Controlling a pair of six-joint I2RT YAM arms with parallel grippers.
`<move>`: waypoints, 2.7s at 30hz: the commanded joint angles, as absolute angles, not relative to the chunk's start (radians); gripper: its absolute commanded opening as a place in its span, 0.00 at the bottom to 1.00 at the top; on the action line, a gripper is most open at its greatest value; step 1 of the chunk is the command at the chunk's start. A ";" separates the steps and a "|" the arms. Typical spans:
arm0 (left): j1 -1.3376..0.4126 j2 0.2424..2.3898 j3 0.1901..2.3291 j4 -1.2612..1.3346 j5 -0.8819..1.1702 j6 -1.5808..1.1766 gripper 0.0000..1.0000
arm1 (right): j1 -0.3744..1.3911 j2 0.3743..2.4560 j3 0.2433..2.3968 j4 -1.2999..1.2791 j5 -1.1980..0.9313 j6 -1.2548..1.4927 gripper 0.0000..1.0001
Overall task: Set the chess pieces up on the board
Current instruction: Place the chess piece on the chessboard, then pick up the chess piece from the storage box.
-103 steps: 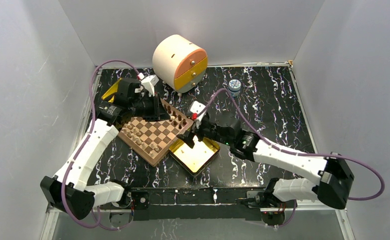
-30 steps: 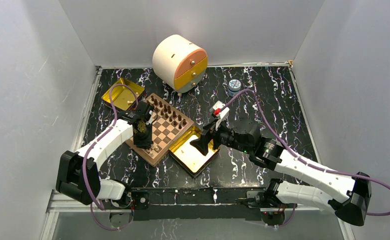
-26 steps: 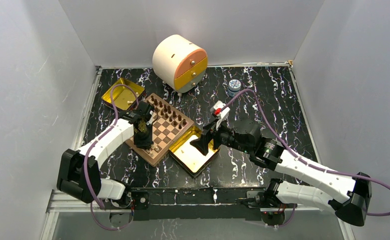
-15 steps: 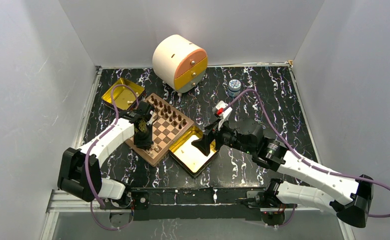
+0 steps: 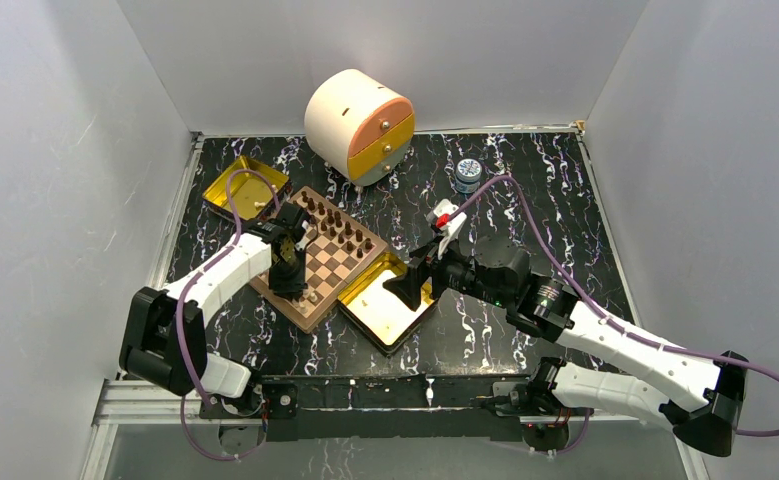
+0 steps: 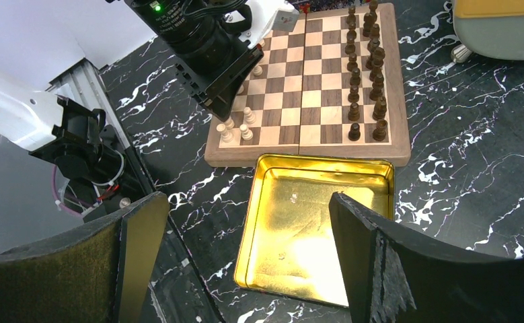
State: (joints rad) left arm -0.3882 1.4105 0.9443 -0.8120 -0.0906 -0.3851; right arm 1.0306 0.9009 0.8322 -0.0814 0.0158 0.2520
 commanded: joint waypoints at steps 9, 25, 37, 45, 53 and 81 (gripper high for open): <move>-0.377 1.414 0.985 -0.814 -0.121 -0.365 0.02 | 1.034 0.897 0.892 -0.063 0.022 0.253 0.99; -0.373 1.408 0.978 -0.805 -0.112 -0.368 0.03 | 1.033 0.887 0.885 -0.065 0.023 0.270 0.99; -0.373 1.402 0.988 -0.824 -0.120 -0.364 0.15 | 1.034 0.881 0.885 -0.066 0.028 0.274 0.99; -0.373 1.394 1.013 -0.840 -0.118 -0.362 0.24 | 1.034 0.881 0.884 -0.066 0.029 0.277 0.99; -0.373 1.369 1.071 -0.864 -0.093 -0.366 0.26 | 1.033 0.882 0.884 -0.070 0.027 0.286 0.99; 0.069 1.839 1.637 -0.581 -0.006 -0.222 0.24 | 1.033 0.911 0.924 -0.194 0.101 0.317 0.99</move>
